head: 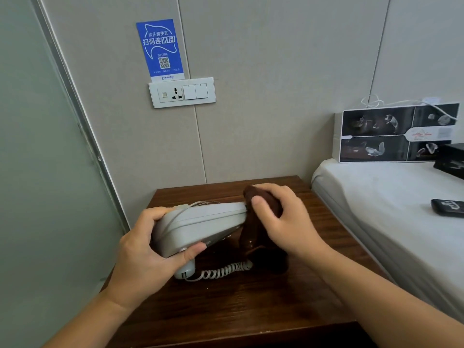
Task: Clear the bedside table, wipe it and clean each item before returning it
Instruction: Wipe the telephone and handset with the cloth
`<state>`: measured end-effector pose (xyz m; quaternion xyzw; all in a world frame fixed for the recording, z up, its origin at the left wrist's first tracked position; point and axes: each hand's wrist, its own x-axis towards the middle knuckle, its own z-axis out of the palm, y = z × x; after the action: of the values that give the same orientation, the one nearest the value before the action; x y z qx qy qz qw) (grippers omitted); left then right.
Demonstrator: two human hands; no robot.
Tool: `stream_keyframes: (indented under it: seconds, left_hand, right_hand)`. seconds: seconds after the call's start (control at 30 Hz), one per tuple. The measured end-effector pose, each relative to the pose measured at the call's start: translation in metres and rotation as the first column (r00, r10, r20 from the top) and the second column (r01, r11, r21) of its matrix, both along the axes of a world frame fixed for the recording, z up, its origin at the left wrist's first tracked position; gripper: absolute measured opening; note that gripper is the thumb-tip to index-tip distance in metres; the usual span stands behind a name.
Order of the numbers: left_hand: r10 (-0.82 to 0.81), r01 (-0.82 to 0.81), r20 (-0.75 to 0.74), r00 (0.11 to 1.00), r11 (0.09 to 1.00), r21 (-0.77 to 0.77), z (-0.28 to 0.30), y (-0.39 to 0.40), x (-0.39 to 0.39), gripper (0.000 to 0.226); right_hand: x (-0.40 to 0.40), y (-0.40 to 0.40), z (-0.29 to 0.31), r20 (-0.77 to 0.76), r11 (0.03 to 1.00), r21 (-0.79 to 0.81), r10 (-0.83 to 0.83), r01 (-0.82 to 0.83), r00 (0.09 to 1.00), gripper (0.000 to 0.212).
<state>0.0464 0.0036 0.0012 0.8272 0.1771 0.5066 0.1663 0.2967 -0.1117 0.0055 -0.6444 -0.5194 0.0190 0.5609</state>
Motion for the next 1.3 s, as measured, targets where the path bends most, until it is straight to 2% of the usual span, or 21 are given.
stream_keyframes:
  seconds: [0.1,0.17,0.27,0.4,0.57,0.7,0.77,0.83,1.0,1.1,1.23,1.3]
  left_hand:
    - [0.010,-0.010,-0.010,1.000,1.000,0.002,0.000,0.001,-0.001,0.066]
    - [0.018,-0.017,-0.031,0.999,0.999,0.027,0.000,0.001,0.000,0.067]
    - [0.029,-0.026,-0.048,0.998,0.998,0.059,0.001,-0.001,0.001,0.070]
    - [0.020,-0.018,-0.033,0.999,0.999,0.051,0.001,-0.001,0.000,0.072]
    - [0.029,-0.025,-0.052,0.998,0.998,0.063,0.000,-0.002,0.001,0.067]
    - [0.018,-0.013,-0.074,0.997,0.997,0.078,-0.001,0.002,-0.001,0.071]
    - [0.000,0.007,-0.090,0.996,0.997,0.080,-0.001,0.004,-0.002,0.071]
    - [-0.024,0.035,-0.123,0.992,0.996,0.088,0.001,0.006,-0.001,0.072]
    - [-0.057,0.102,-0.203,0.978,0.970,0.221,0.001,0.013,0.002,0.074]
    - [-0.043,0.113,-0.208,0.977,0.935,0.336,0.003,0.014,0.003,0.072]
    - [0.014,0.122,-0.244,0.970,0.837,0.534,0.001,0.014,0.003,0.067]
    - [0.043,0.106,-0.235,0.971,0.801,0.589,0.000,0.012,0.004,0.063]
  right_hand:
    - [-0.003,-0.002,-0.007,0.134,0.988,-0.112,0.118,-0.104,0.984,0.050]
    - [-0.004,-0.002,-0.009,0.223,0.990,-0.132,0.080,-0.052,0.972,0.051]
    - [-0.014,-0.003,-0.009,0.379,0.998,-0.056,-0.013,0.037,0.926,0.048]
    - [-0.018,-0.009,-0.005,0.549,0.997,-0.006,0.070,-0.080,0.833,0.049]
    - [0.020,-0.002,-0.003,0.377,0.978,-0.179,-0.034,0.108,0.925,0.040]
    - [0.037,-0.010,0.010,0.277,0.972,-0.109,-0.170,0.207,0.946,0.028]
    - [0.037,-0.015,0.018,0.269,0.981,-0.094,-0.140,0.171,0.953,0.026]
    - [0.031,-0.019,0.023,0.302,0.991,-0.112,-0.036,0.073,0.953,0.029]
    - [0.012,-0.022,0.027,0.434,0.978,-0.197,0.153,-0.072,0.888,0.033]
    - [0.010,-0.022,0.029,0.452,0.977,-0.204,0.146,-0.057,0.880,0.033]
    - [0.020,-0.024,0.032,0.401,0.990,-0.141,0.042,0.017,0.915,0.029]
    - [0.021,-0.027,0.035,0.407,0.988,-0.155,0.057,0.007,0.912,0.029]
